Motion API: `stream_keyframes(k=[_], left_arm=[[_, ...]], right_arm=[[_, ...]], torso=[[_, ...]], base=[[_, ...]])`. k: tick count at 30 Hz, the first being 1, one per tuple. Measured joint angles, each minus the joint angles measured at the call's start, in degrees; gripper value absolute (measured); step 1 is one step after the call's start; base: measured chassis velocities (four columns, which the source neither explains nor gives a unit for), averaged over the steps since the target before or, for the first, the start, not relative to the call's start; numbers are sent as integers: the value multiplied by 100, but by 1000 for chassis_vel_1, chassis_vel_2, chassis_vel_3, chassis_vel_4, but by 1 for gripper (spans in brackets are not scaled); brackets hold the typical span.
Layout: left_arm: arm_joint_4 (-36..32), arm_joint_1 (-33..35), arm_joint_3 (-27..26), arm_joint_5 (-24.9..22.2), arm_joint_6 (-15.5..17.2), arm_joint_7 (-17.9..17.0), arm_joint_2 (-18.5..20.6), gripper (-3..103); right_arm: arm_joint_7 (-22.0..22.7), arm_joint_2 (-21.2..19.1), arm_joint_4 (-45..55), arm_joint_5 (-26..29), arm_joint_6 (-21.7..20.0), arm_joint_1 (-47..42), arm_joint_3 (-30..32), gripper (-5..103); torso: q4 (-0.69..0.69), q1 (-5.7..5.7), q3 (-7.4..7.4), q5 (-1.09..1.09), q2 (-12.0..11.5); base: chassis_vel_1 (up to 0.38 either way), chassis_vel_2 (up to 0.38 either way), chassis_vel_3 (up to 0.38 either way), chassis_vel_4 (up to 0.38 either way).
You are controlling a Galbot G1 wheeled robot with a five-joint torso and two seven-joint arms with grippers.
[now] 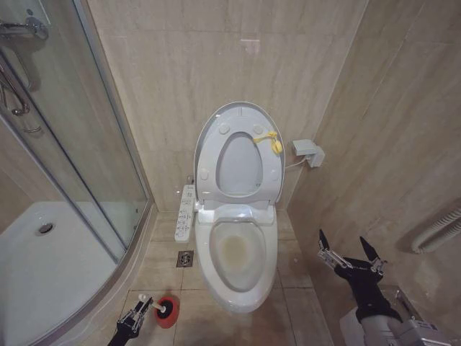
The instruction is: Open the toilet lid, clean the toilet bowl with a toilet brush, close the toilet lid, and flush.
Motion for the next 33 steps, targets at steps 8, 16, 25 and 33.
stream_keyframes(k=[8,16,25,33], left_arm=[[112,-143,10,254,-9,2,-2,16],[122,-213,12,477,-11,-16,-59,16],[99,-148,54,605,-13,-94,-88,16],[112,-122,138,505,-11,-260,-80,16]], right_arm=[[0,0,0,0,0,0,0,100],[0,0,0,0,0,0,0,100],[0,0,0,0,0,0,0,100],[0,0,0,0,0,0,0,100]], torso=[[0,0,0,2,0],[0,0,0,1,0],[0,0,-1,1,0],[0,0,0,1,0]], base=[[0,0,0,0],[0,0,0,0],[0,0,0,0],[0,0,0,0]])
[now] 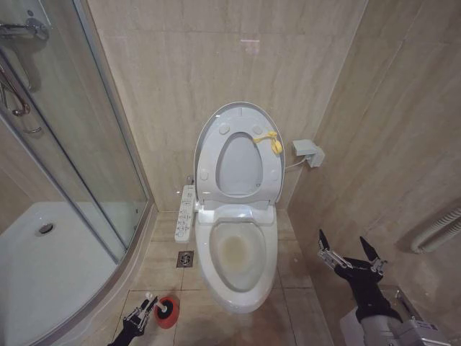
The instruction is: Open the toilet lid, clean the toilet bowl with a toilet brush, close the toilet lid, and flush.
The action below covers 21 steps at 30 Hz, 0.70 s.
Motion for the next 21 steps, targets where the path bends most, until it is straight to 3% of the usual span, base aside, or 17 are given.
stream_keyframes(k=[11,15,16,21], left_arm=[[-22,32,192,-10,4,-445,3,16],[1,28,233,19,66,-488,-10,16],[-10,16,231,18,65,-496,0,33],[-22,13,236,14,57,-506,2,33]], right_arm=[[0,0,0,0,0,0,0,100],[0,0,0,0,1,0,1,100],[0,0,0,0,0,0,0,100],[0,0,0,0,0,0,0,100]], torso=[[0,0,0,0,0],[0,2,3,-16,-3],[-1,1,2,-3,-2],[-2,1,1,-5,-2]], base=[[0,0,0,0],[0,0,0,0],[0,0,0,0],[0,0,0,0]])
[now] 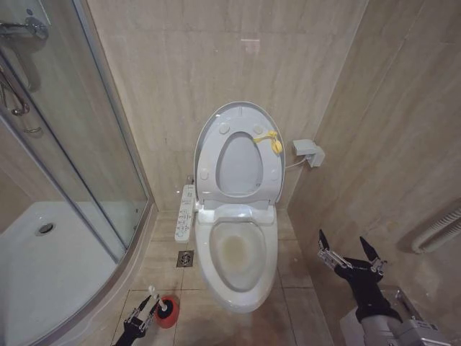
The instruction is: Open the toilet lid, clean the toilet bowl with a toilet brush, close the toilet lid, and flush.
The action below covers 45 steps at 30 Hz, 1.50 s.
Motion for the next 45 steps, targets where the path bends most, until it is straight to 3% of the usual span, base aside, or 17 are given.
stream_keyframes(k=[1,2,9,10,16,17,24,27,28,31,32,36,37,40,41,44,45], left_arm=[[0,6,-5,-4,-4,0,7,33],[-2,15,-7,-8,-7,0,12,60],[-158,125,-31,-144,-15,8,28,60],[-276,196,-35,-221,-16,8,34,87],[-1401,761,-132,-799,10,-156,110,87],[-1662,879,-180,-852,60,-181,119,100],[-2824,1306,-452,-912,190,-327,55,100],[-3914,1620,-642,-908,446,-585,32,100],[-3914,1620,-642,-908,446,-585,32,100],[-4987,1806,-817,-893,752,-952,27,100],[-4987,1806,-817,-893,752,-952,27,100],[-6256,1993,-954,-861,1263,-1498,92,100],[-6256,1993,-954,-861,1263,-1498,92,100],[-7227,2180,-1052,-779,1775,-2277,104,100],[-7227,2180,-1052,-779,1775,-2277,104,100],[-7954,2528,-1140,-780,2343,-2935,112,100],[-7954,2528,-1140,-780,2343,-2935,112,100]], right_arm=[[0,0,0,0,0,0,0,100],[0,0,0,0,0,0,0,100],[0,0,0,0,0,0,0,100],[0,0,0,0,0,0,0,100],[0,0,0,0,0,0,0,100],[0,0,0,0,0,0,0,100],[0,0,0,0,0,0,0,100],[0,0,0,0,0,0,0,100],[0,0,0,0,0,0,0,100],[0,0,0,0,0,0,0,100],[0,0,0,0,0,0,0,100],[0,0,0,0,0,0,0,100],[0,0,0,0,0,0,0,100],[0,0,0,0,0,0,0,100],[0,0,0,0,0,0,0,100],[0,0,0,0,0,0,0,100],[0,0,0,0,0,0,0,100]], torso=[[2,0,0,4,0],[3,0,0,4,0],[2,0,0,3,0],[2,0,-1,3,1],[1,-1,-1,5,1],[2,-1,-1,5,1],[2,-1,-1,4,2],[3,-1,-1,5,2],[3,-1,-1,5,2],[1,-1,-1,5,2],[1,-1,-1,5,2],[2,-1,-1,5,2],[2,-1,-1,5,2],[1,-1,-1,5,2],[1,-1,-1,5,2],[3,-1,-1,4,2],[3,-1,-1,4,2]], base=[[0,0,0,0],[0,0,0,0],[0,0,0,0],[0,0,0,0],[0,0,0,0],[0,0,0,0],[0,0,0,0],[0,0,0,0],[0,0,0,0],[0,0,0,0],[0,0,0,0],[0,0,0,0],[0,0,0,0],[0,0,0,0],[0,0,0,0],[0,0,0,0],[0,0,0,0]])
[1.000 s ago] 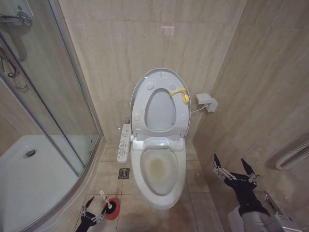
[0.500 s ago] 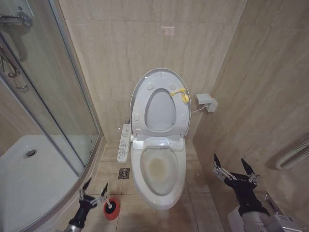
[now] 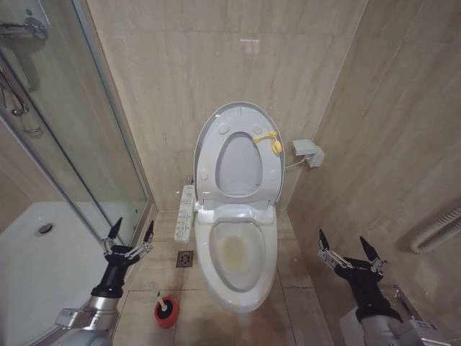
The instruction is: Open the toilet lid, clean the toilet bowl with a toilet brush, close the toilet lid, and flush.
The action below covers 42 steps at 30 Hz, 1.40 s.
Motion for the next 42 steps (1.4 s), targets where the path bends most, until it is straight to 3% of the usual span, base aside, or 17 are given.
stream_keyframes(k=[4,5,6,9,14,25,28,31,35,42], left_arm=[[-1141,530,-199,-52,1060,-761,22,100],[-1365,605,-253,-69,1260,-884,23,100],[-1365,605,-253,-69,1260,-884,23,100],[-2079,851,-491,-84,1924,-1200,25,100],[-2454,1116,-466,-101,2226,-1672,-20,100],[-2430,1606,-579,298,2439,-1936,-283,100],[-2419,1758,-654,512,2471,-1833,-310,100],[-2409,1964,-836,875,2619,-1308,-344,100],[-2399,2054,-926,913,2805,-967,-388,100],[-2389,2170,-1111,848,2982,-761,-456,100]], right_arm=[[0,0,0,0,0,0,0,100],[0,0,0,0,0,0,0,100],[0,0,0,0,0,0,0,100],[0,0,0,0,0,0,0,100],[0,0,0,0,0,0,0,100],[0,0,0,0,0,0,0,100],[0,0,0,0,0,0,0,100],[0,0,0,0,0,0,0,100],[0,0,0,0,0,0,0,100],[0,0,0,0,0,0,0,100]], torso=[[0,0,0,0,0],[0,0,0,0,0],[0,0,0,0,0],[-1,0,0,1,0],[-1,0,0,0,0],[0,0,0,-1,0],[-1,0,0,0,0],[0,0,0,0,0],[-1,0,0,0,0],[-1,0,0,0,0]], base=[[0,0,0,0],[0,0,0,0],[0,0,0,0],[0,0,0,0],[0,0,0,0],[0,0,0,0],[0,0,0,0],[0,0,0,0],[0,0,0,0],[0,0,0,0]])
